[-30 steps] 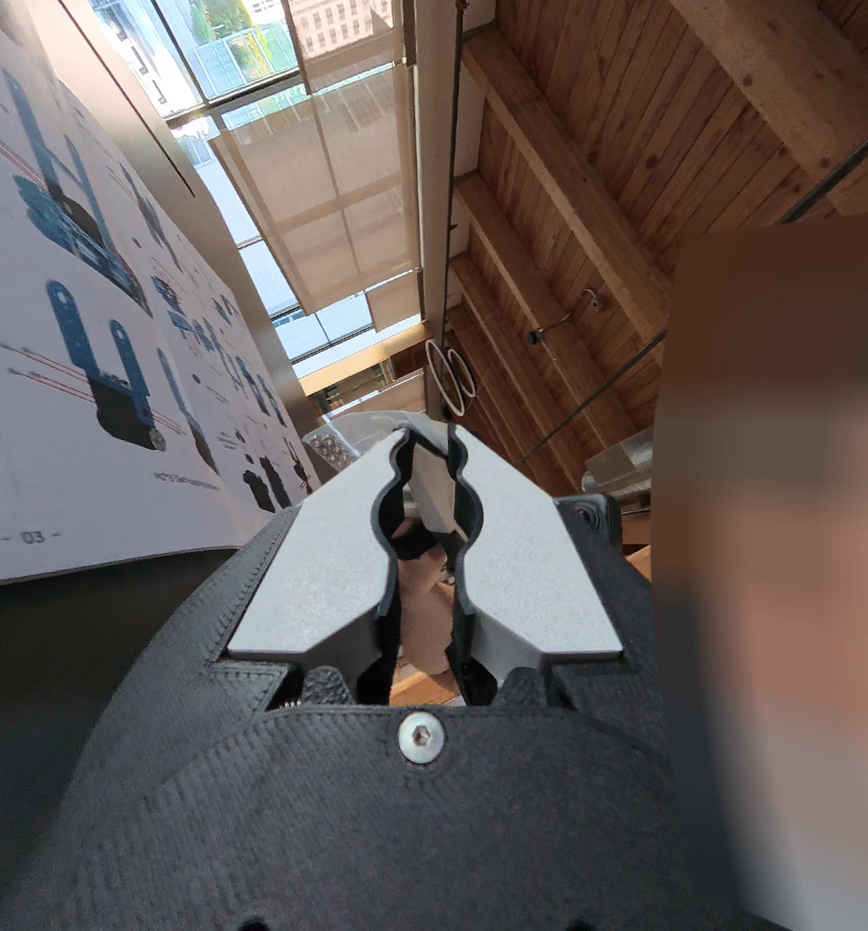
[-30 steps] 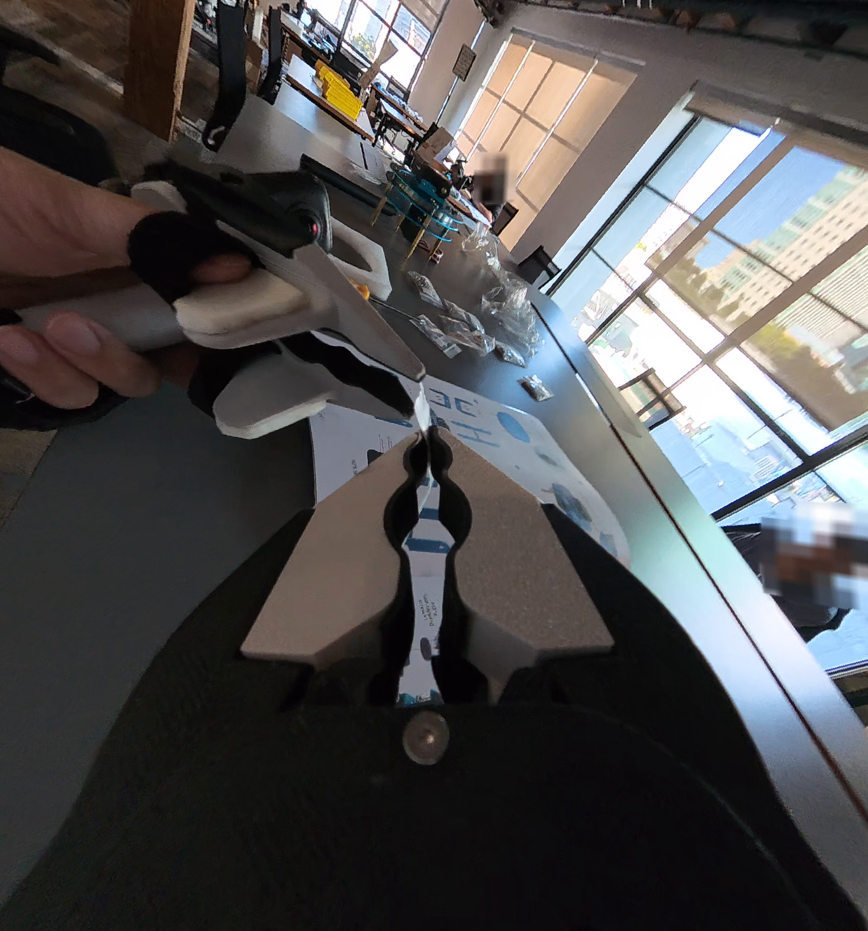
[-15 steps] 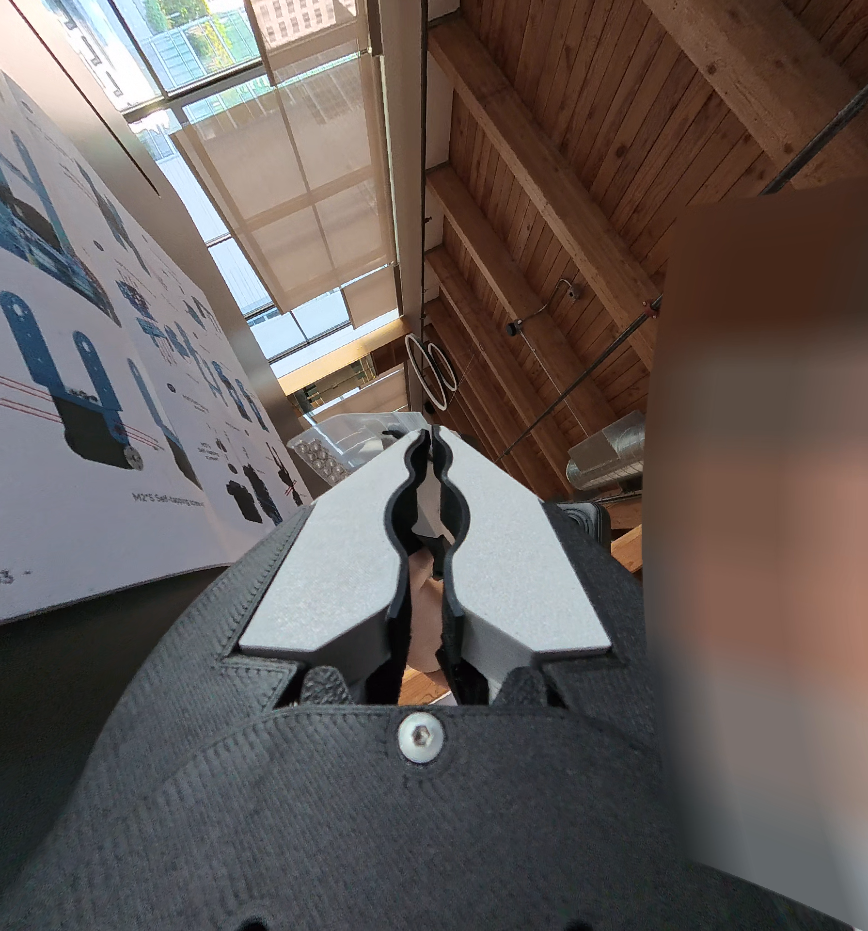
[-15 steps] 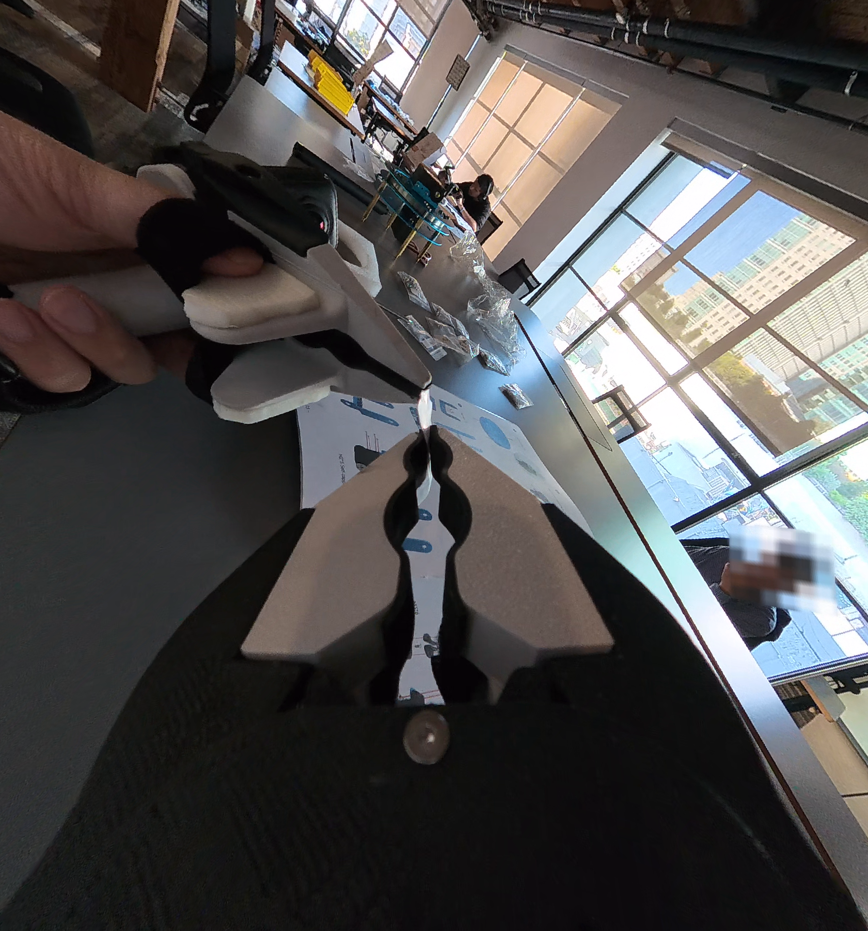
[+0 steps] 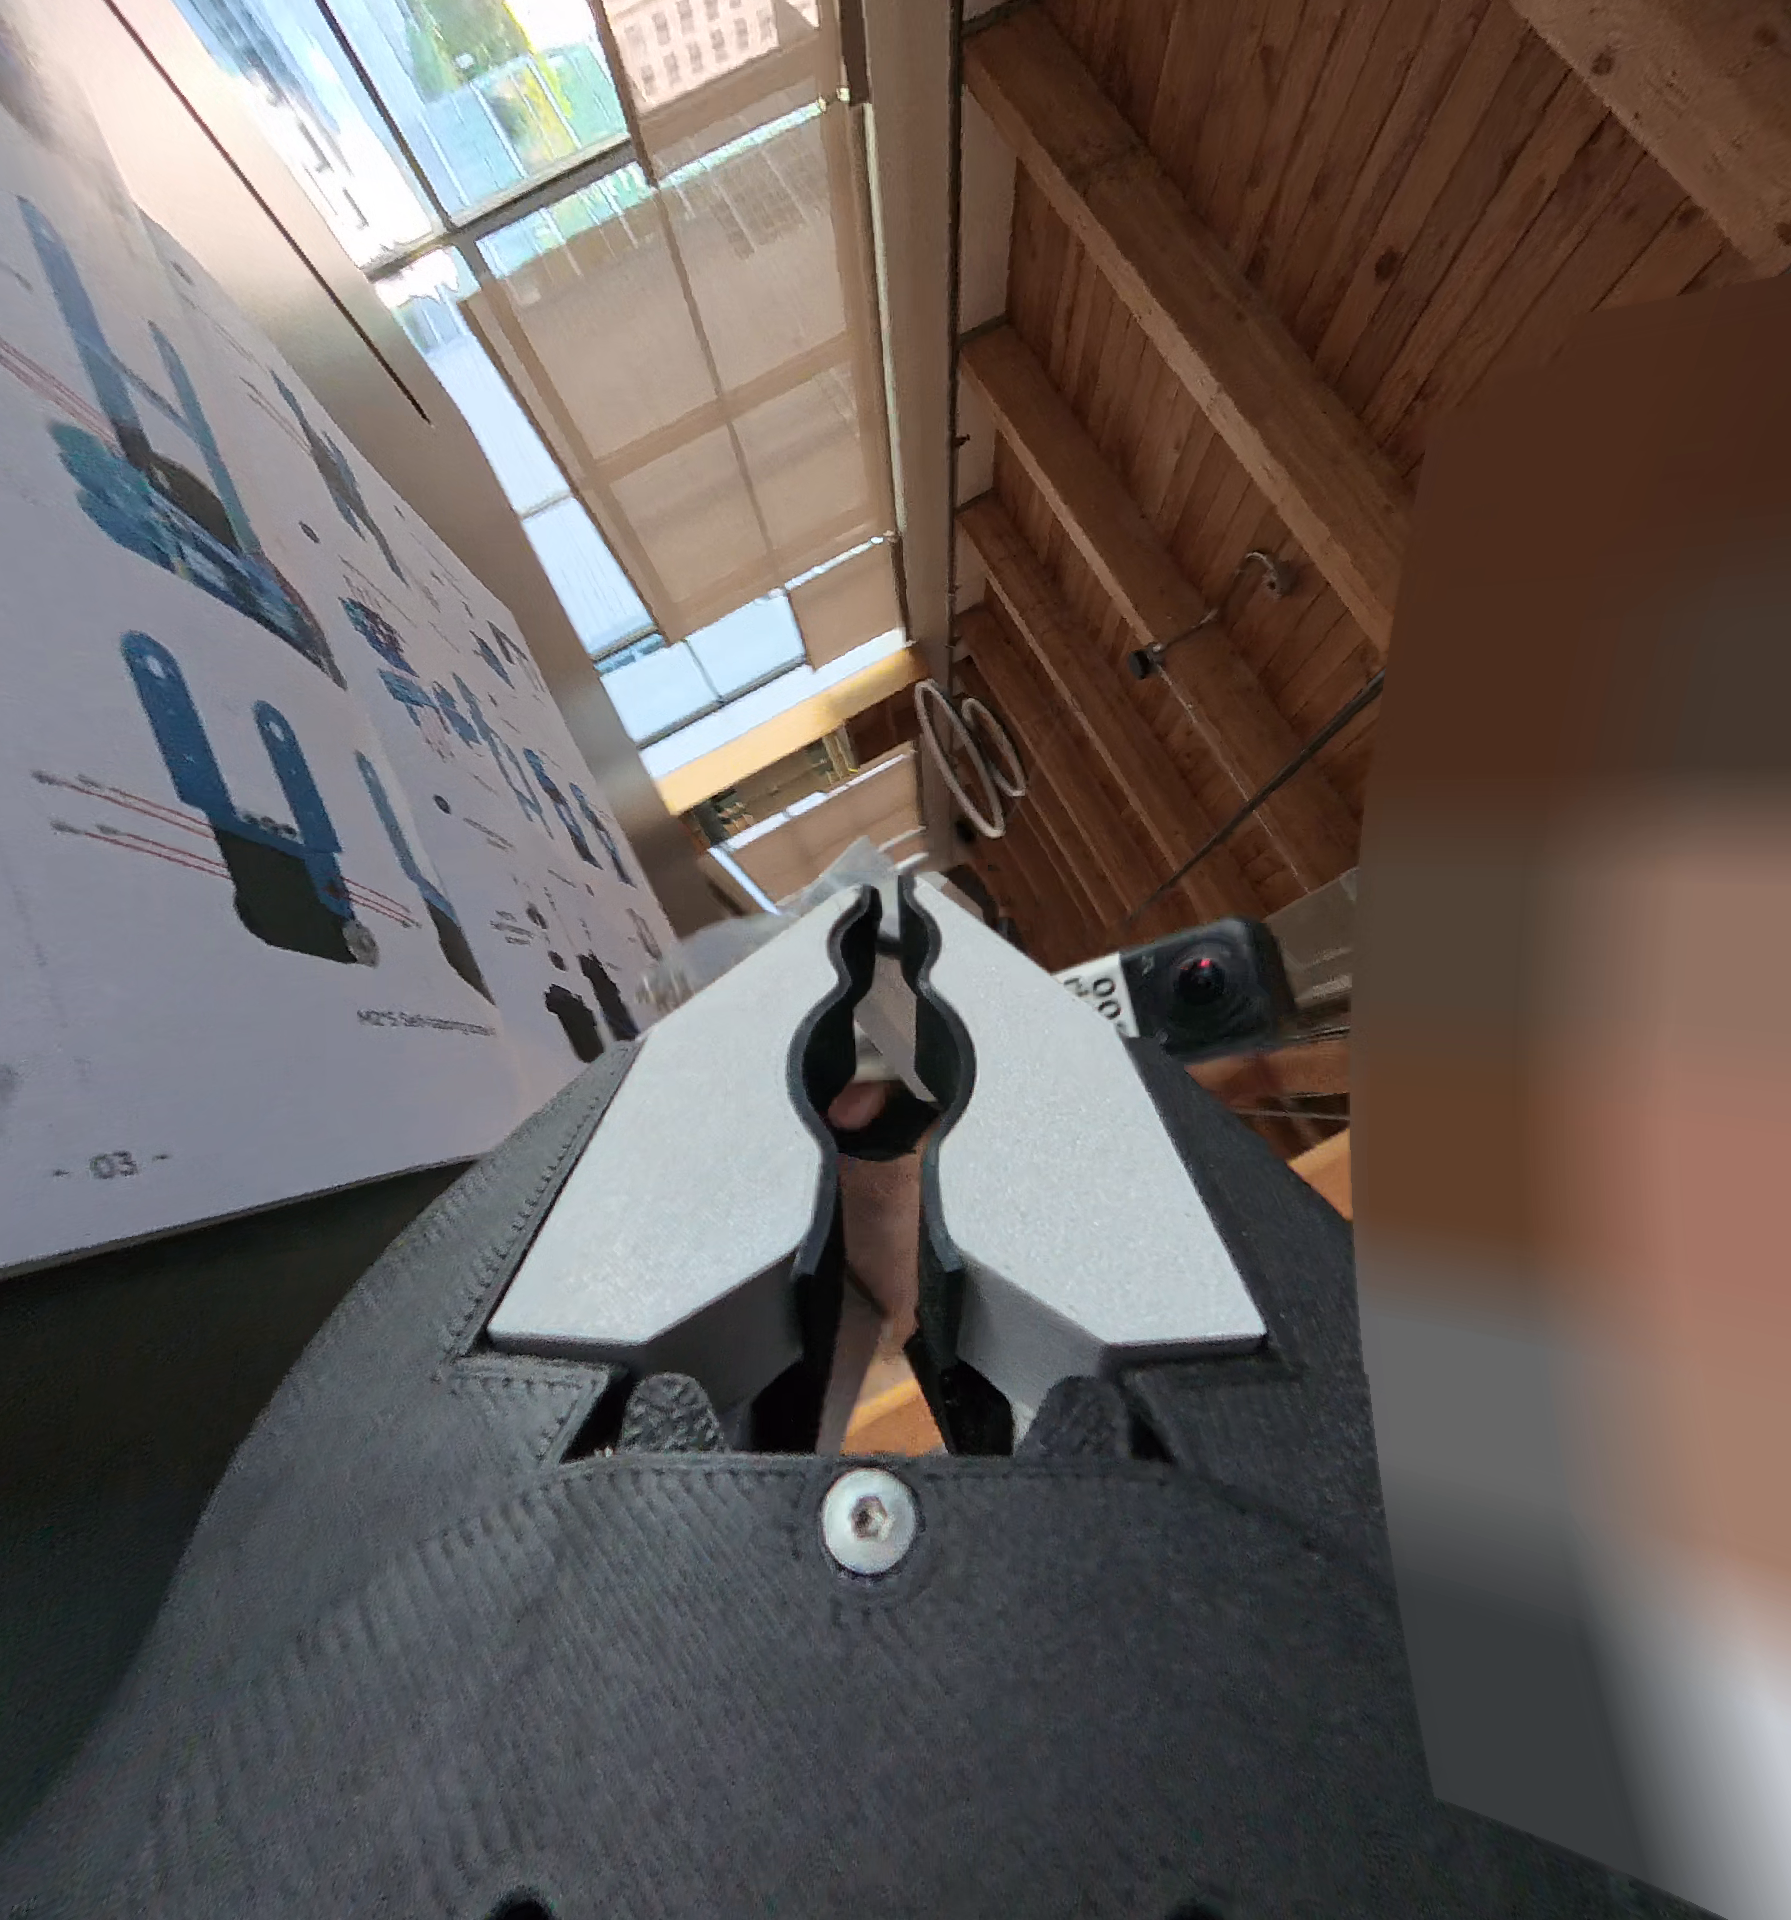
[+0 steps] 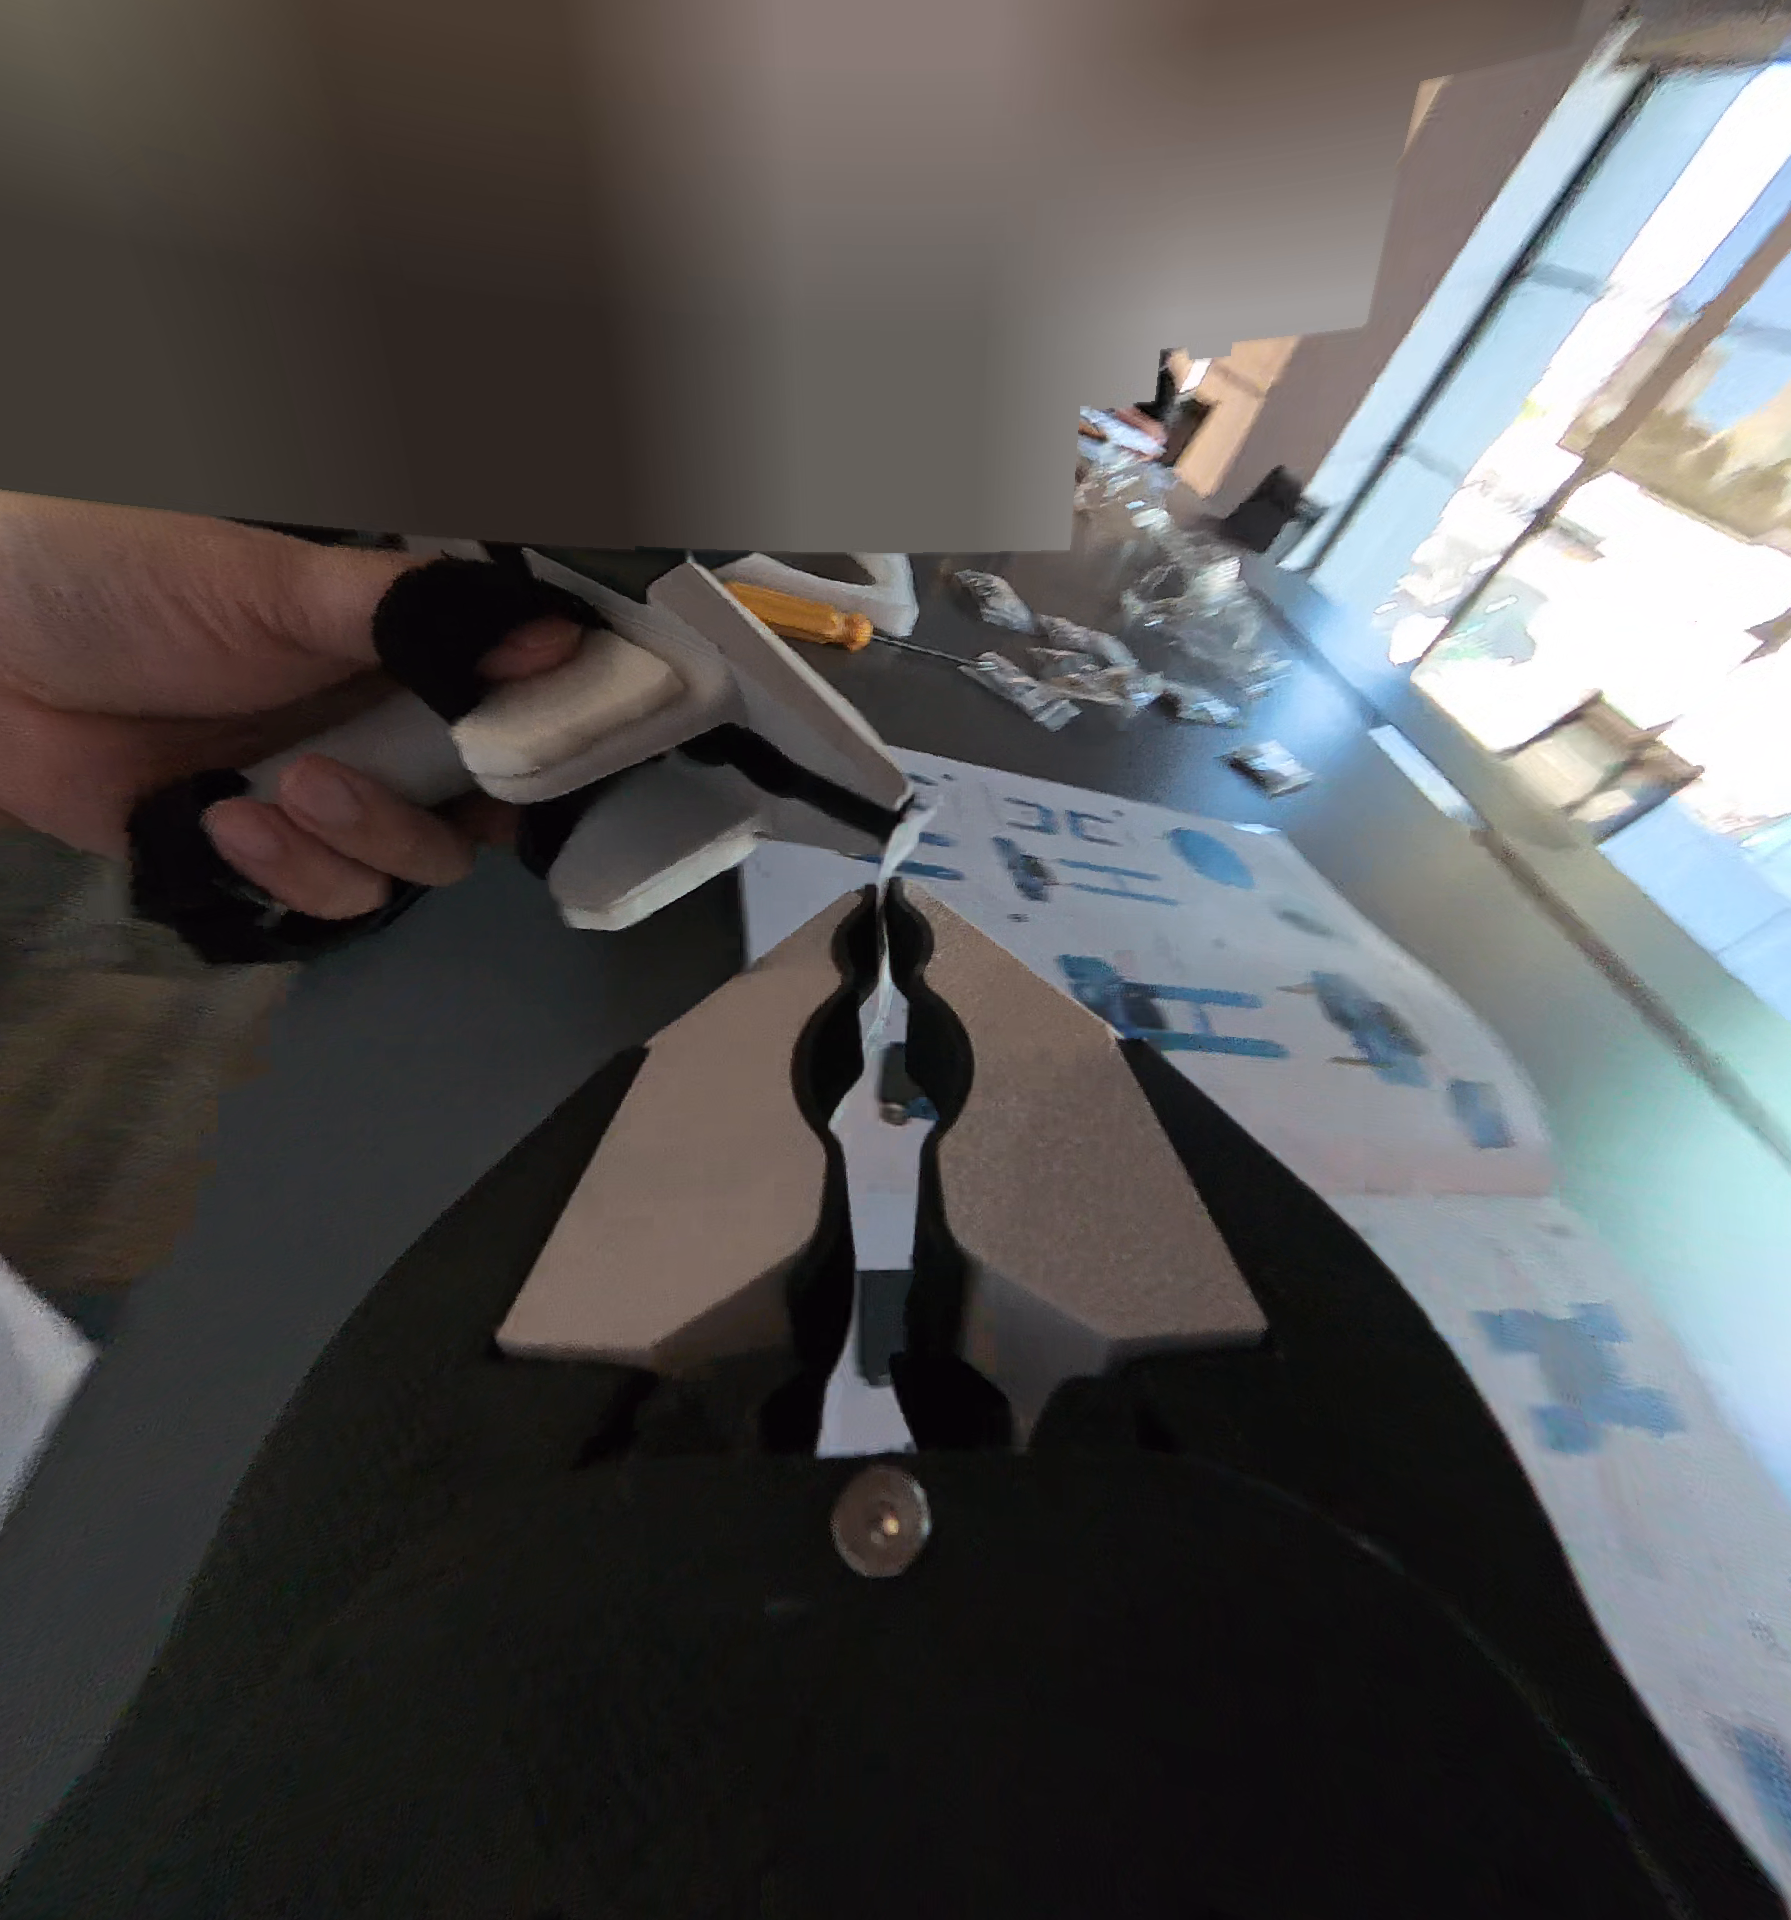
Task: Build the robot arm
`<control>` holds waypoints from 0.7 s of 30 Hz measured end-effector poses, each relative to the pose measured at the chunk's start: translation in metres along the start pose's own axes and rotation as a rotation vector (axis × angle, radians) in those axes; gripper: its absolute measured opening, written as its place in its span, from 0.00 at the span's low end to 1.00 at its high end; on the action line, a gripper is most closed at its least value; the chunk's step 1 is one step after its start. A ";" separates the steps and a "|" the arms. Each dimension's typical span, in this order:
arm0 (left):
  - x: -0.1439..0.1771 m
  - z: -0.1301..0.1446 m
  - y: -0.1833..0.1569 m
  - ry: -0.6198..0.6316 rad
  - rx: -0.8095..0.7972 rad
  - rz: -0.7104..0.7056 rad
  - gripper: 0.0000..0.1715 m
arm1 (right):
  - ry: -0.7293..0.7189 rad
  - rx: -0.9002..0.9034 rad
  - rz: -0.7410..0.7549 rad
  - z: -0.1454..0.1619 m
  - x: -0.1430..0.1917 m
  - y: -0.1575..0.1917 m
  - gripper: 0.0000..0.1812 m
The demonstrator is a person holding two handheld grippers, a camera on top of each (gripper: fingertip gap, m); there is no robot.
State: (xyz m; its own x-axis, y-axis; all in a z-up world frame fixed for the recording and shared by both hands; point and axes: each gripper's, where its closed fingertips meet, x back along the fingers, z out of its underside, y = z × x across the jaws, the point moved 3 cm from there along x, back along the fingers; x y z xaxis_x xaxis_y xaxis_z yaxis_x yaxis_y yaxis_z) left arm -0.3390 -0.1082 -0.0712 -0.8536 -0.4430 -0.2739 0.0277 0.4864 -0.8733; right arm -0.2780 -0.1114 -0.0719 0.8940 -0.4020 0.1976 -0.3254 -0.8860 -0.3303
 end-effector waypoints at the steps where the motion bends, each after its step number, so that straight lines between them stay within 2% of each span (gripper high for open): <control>1: 0.002 -0.003 -0.001 -0.001 -0.057 -0.032 0.02 | -0.006 -0.083 -0.051 0.000 0.000 0.002 0.00; 4: 0.008 -0.011 -0.003 0.025 -0.265 -0.147 0.10 | -0.025 -0.407 -0.189 0.003 -0.001 0.001 0.00; 6: 0.008 -0.012 -0.005 0.063 -0.371 -0.176 0.17 | -0.068 -0.575 -0.244 0.003 0.001 -0.005 0.00; 8: 0.006 -0.007 -0.005 0.125 -0.405 -0.170 0.17 | -0.105 -0.674 -0.285 0.002 0.003 -0.010 0.00; 11: -0.001 0.001 -0.004 0.209 -0.370 -0.112 0.13 | -0.127 -0.714 -0.334 0.001 0.004 -0.010 0.00; 12: -0.003 0.003 -0.005 0.231 -0.360 -0.089 0.09 | -0.129 -0.715 -0.355 0.000 0.004 -0.008 0.00; 13: -0.005 0.004 -0.007 0.241 -0.358 -0.068 0.01 | -0.132 -0.716 -0.365 0.000 0.003 -0.007 0.00; 17: -0.004 0.006 -0.008 0.326 -0.377 -0.042 0.00 | -0.107 -0.722 -0.432 0.002 0.005 -0.006 0.01; 19: -0.001 0.009 -0.008 0.405 -0.401 -0.033 0.00 | -0.073 -0.726 -0.507 0.004 0.010 -0.008 0.06; 21: 0.000 0.014 -0.004 0.513 -0.435 -0.039 0.00 | -0.041 -0.794 -0.615 0.006 0.018 -0.011 0.06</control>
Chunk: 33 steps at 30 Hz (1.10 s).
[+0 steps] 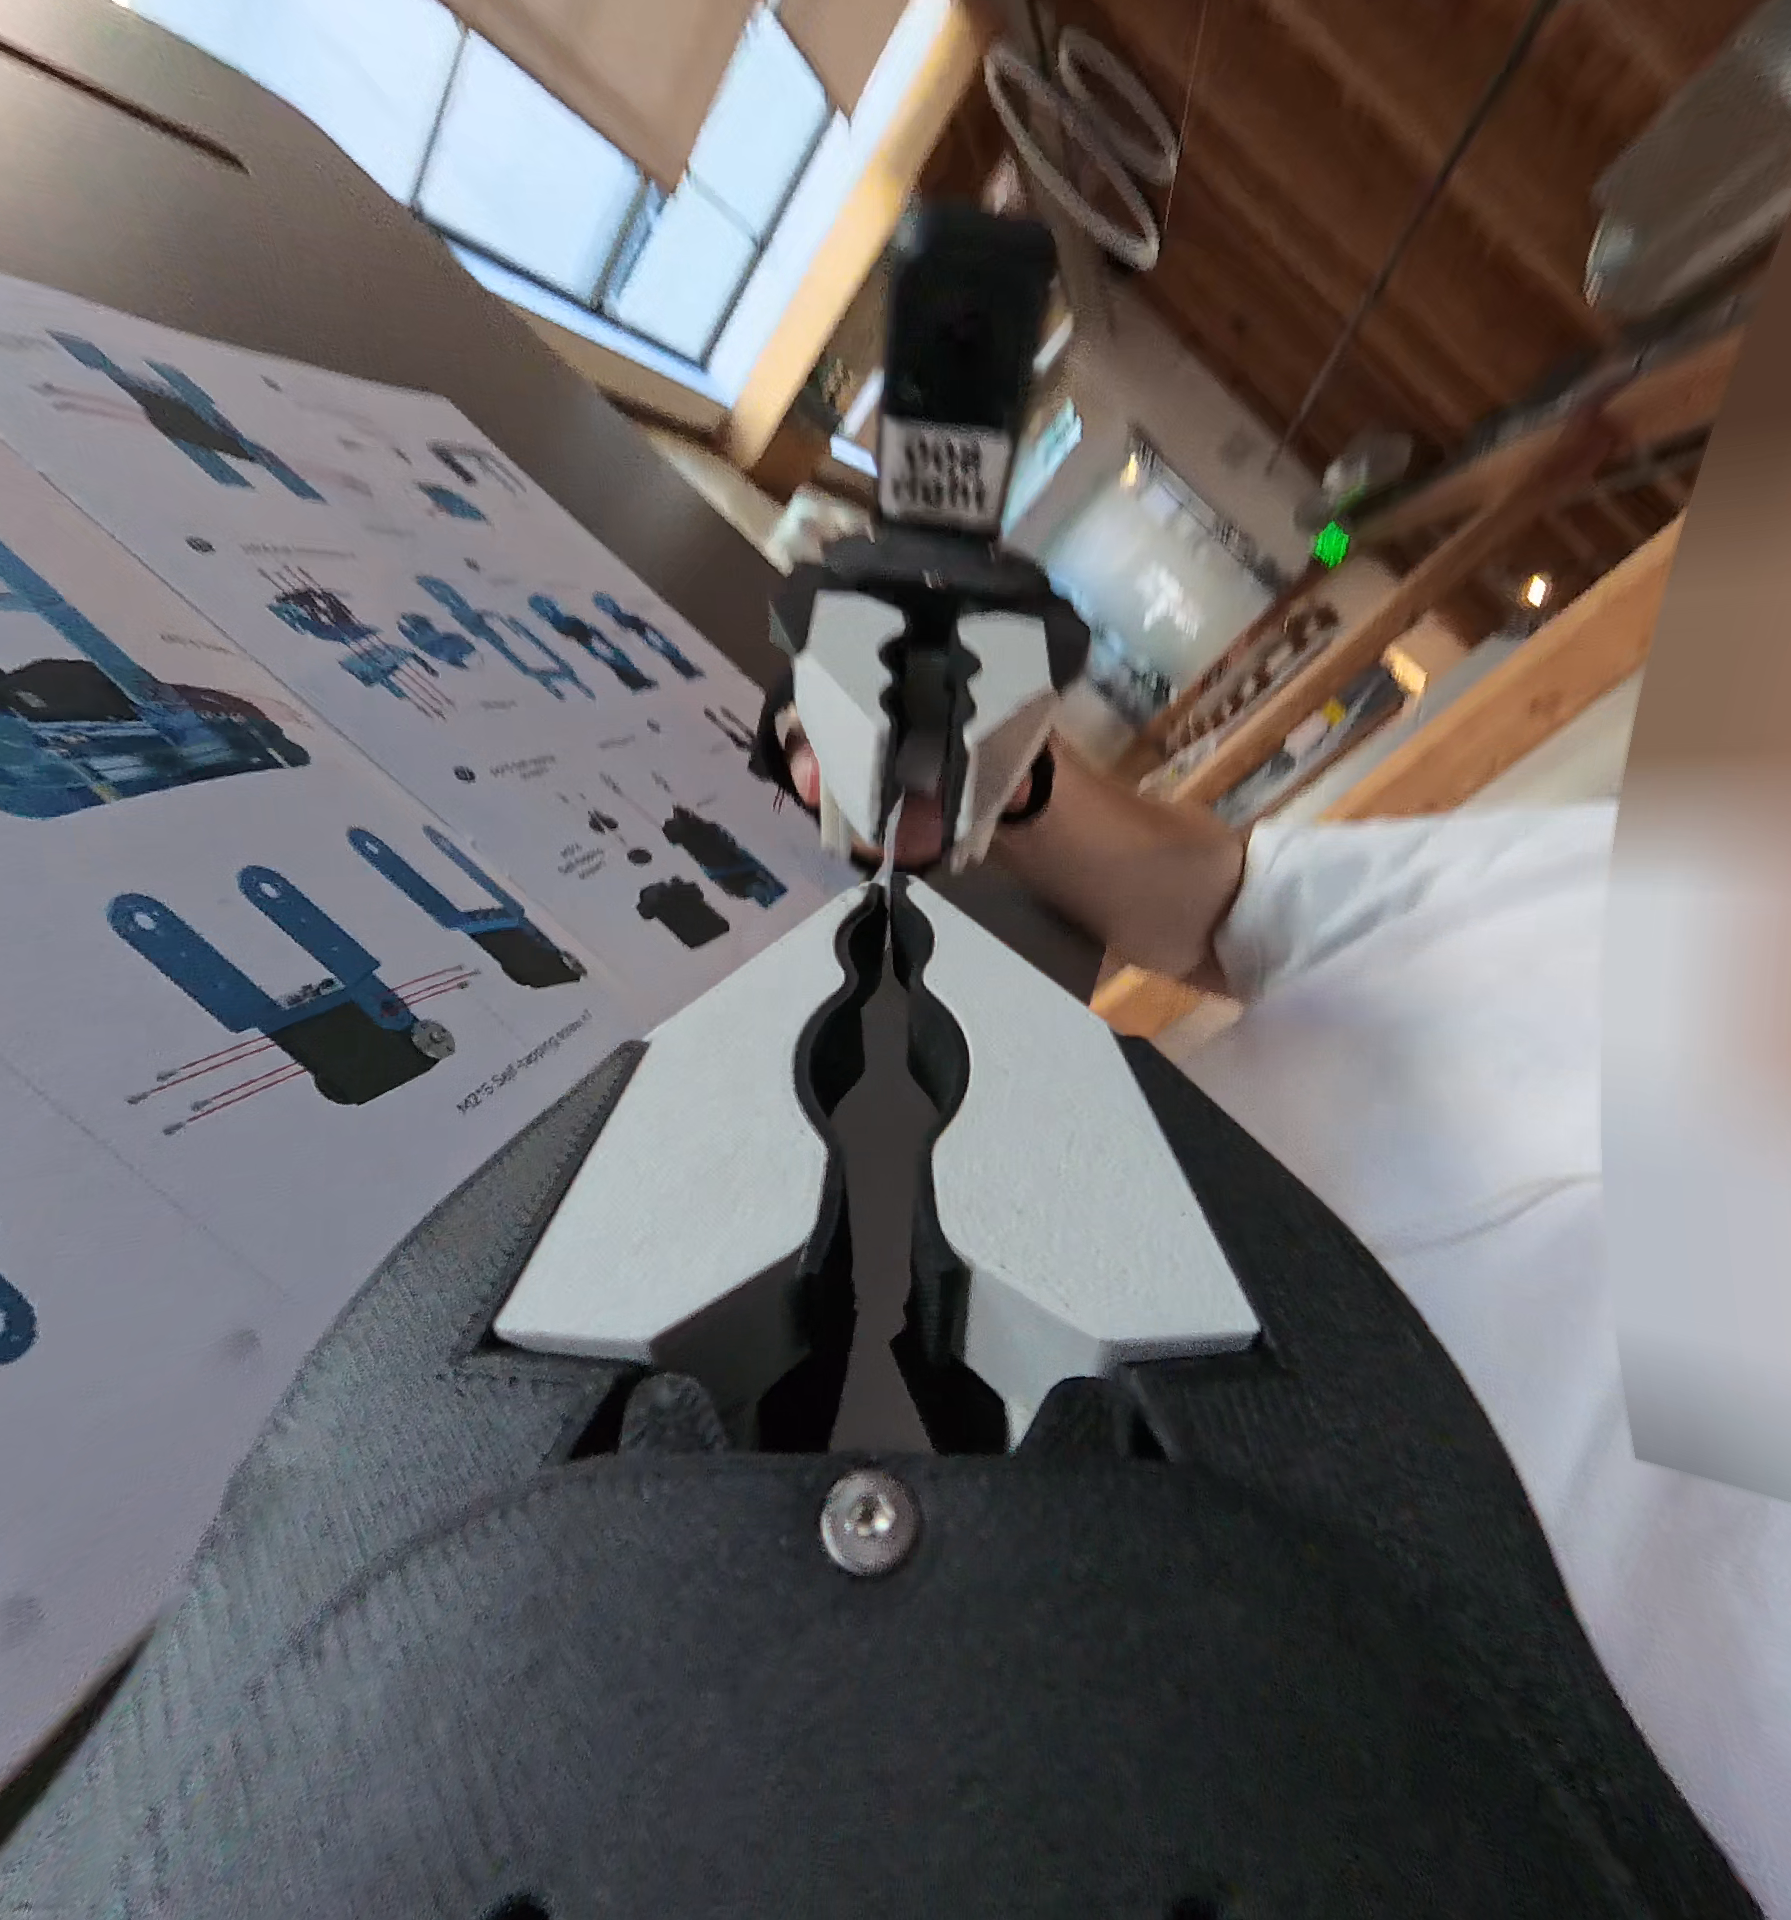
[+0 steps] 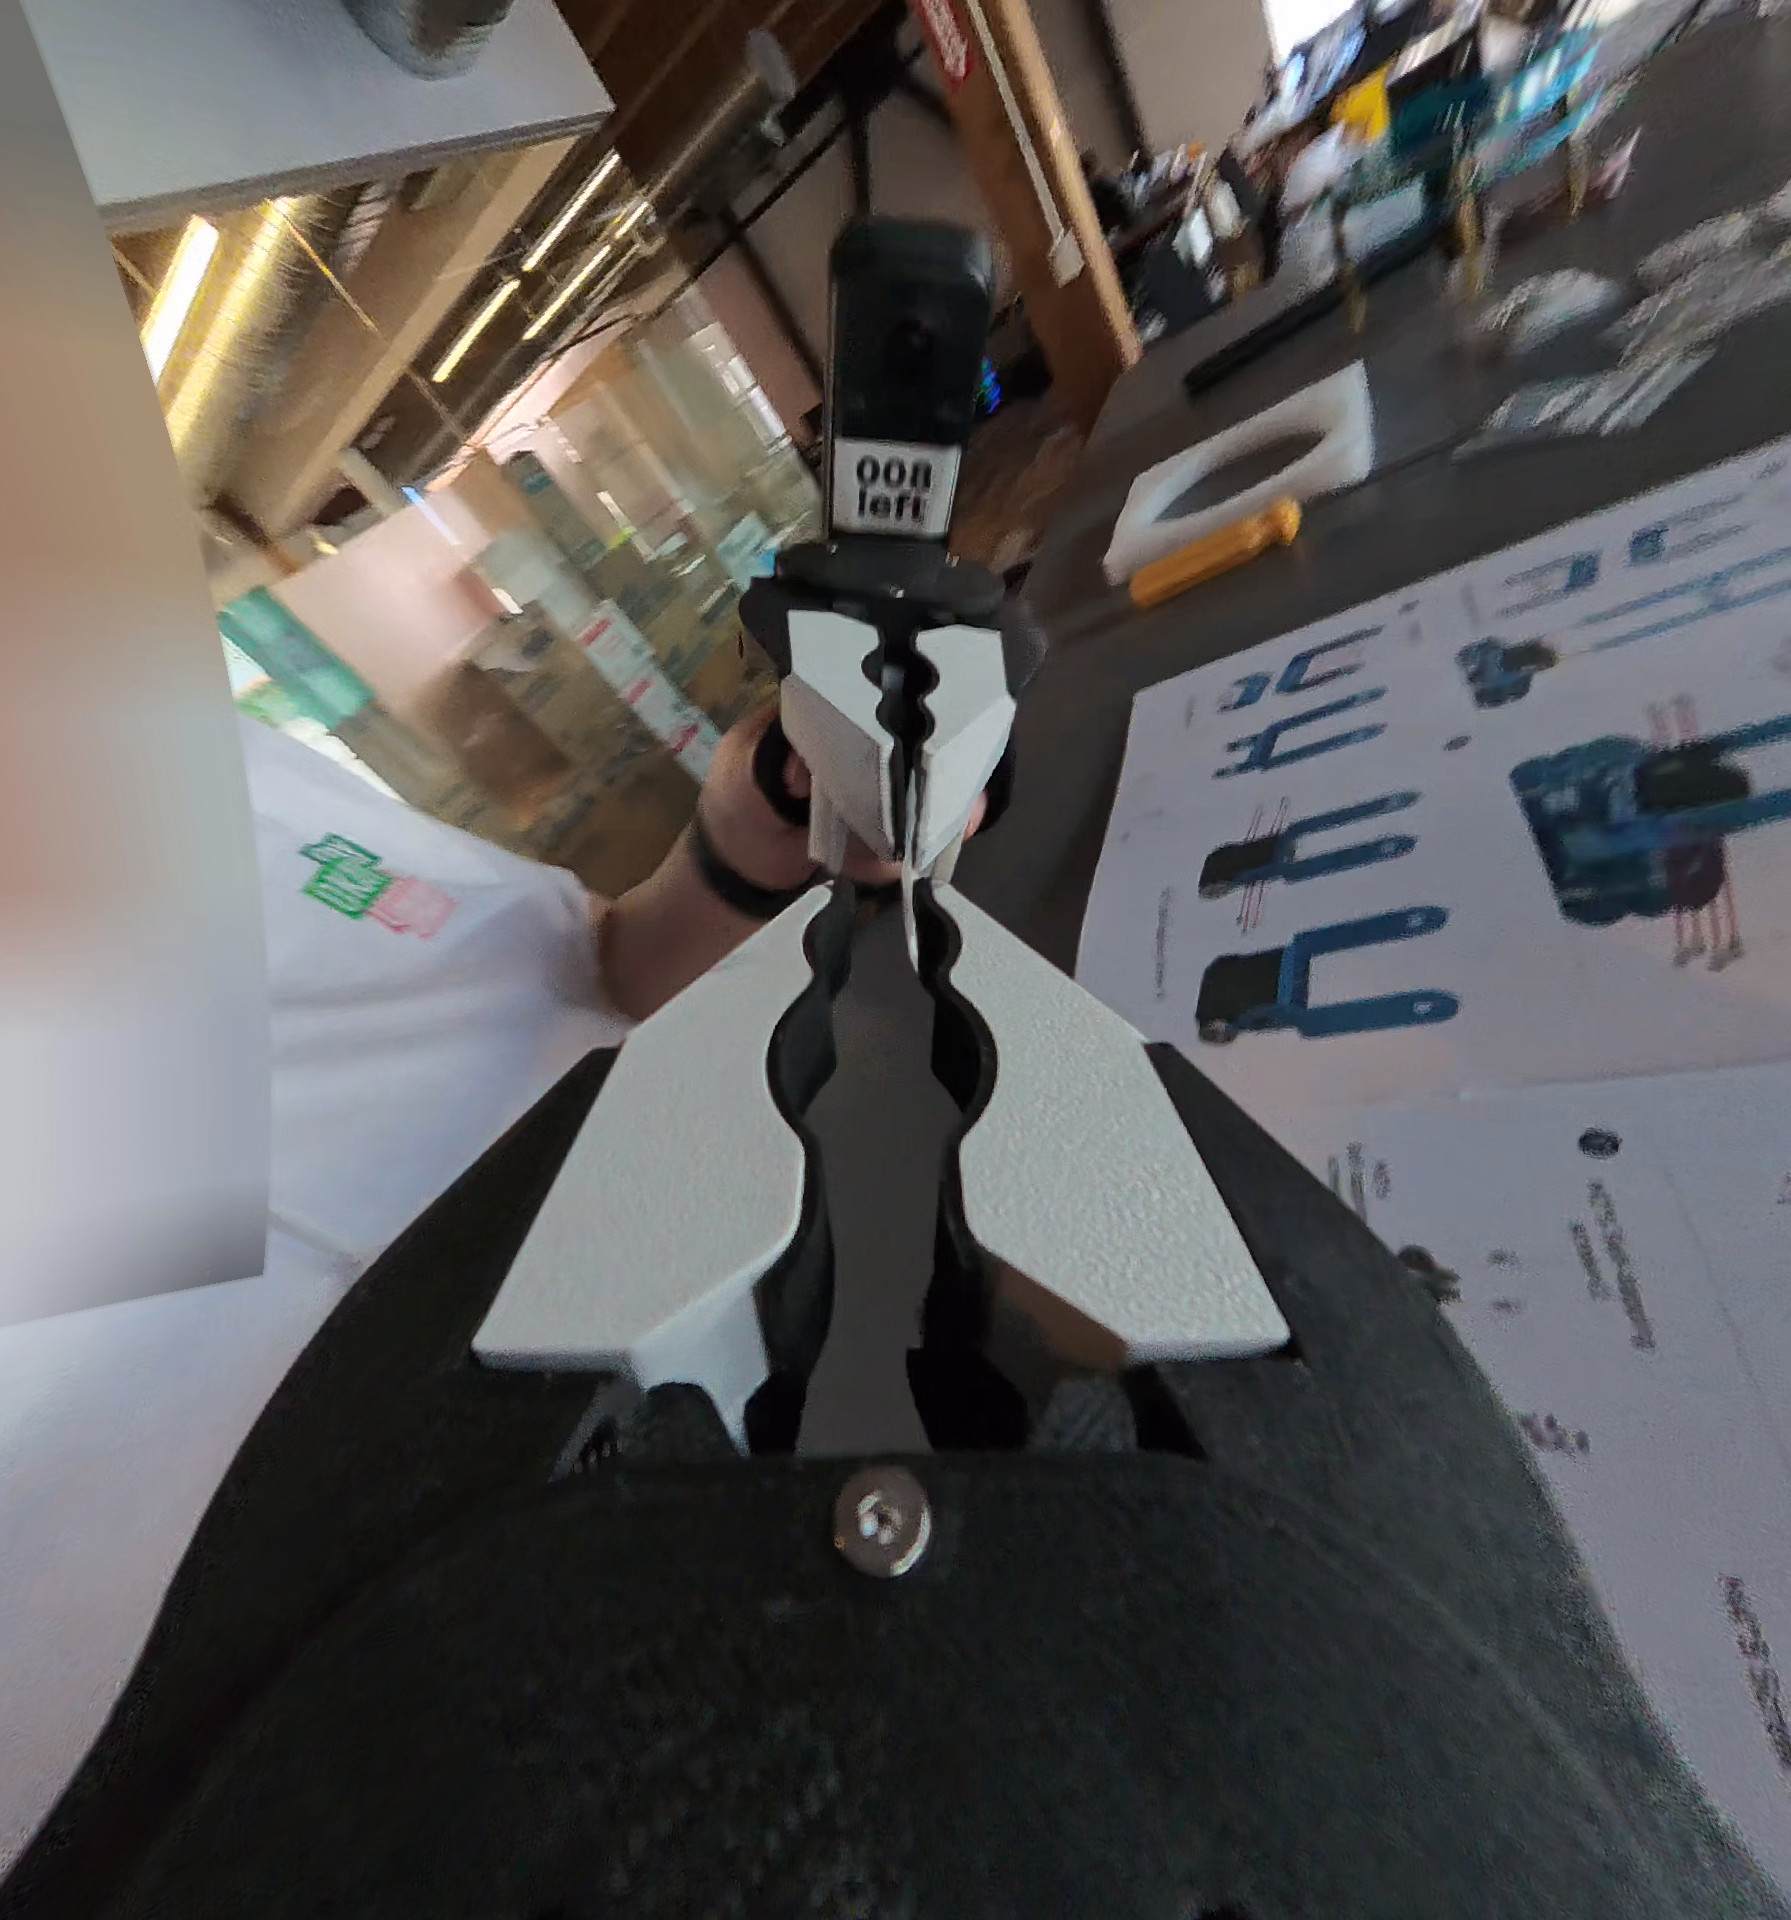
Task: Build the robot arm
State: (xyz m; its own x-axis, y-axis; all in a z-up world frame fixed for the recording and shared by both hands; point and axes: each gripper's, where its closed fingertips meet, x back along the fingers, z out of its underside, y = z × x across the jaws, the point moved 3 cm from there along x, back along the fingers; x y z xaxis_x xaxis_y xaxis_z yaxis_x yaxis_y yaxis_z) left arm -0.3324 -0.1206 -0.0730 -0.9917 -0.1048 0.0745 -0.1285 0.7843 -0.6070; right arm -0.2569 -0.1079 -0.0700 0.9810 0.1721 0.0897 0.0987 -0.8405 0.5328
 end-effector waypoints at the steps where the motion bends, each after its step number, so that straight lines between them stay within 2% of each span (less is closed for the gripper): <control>1: -0.002 0.003 -0.001 0.057 -0.018 0.019 0.00 | 0.025 -0.067 -0.032 0.001 0.004 -0.002 0.06; 5: -0.013 0.021 0.000 0.286 -0.043 0.056 0.00 | 0.098 -0.272 -0.185 0.002 0.014 -0.004 0.05; 9: -0.024 0.024 -0.004 0.342 -0.137 0.079 0.00 | 0.228 -0.293 -0.177 0.014 0.014 -0.008 0.04; 12: -0.028 0.024 -0.007 0.337 -0.165 0.106 0.00 | 0.287 -0.279 -0.177 0.023 0.014 -0.006 0.01; 19: -0.028 0.023 -0.008 0.328 -0.190 0.104 0.00 | 0.236 -0.318 -0.222 0.021 0.019 -0.005 0.00; 27: -0.031 0.024 -0.009 0.331 -0.199 0.100 0.00 | 0.281 -0.314 -0.233 0.029 0.013 -0.001 0.00; 33: -0.032 0.023 -0.009 0.329 -0.191 0.104 0.00 | 0.255 -0.326 -0.247 0.027 0.012 0.000 0.00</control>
State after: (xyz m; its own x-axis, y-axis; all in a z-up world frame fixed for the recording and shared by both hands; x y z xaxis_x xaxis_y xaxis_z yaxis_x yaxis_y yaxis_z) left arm -0.2991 -0.1385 -0.0886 -0.9441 0.1585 0.2891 0.0048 0.8834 -0.4686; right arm -0.2402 -0.1195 -0.0917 0.8583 0.5014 0.1090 0.2261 -0.5603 0.7968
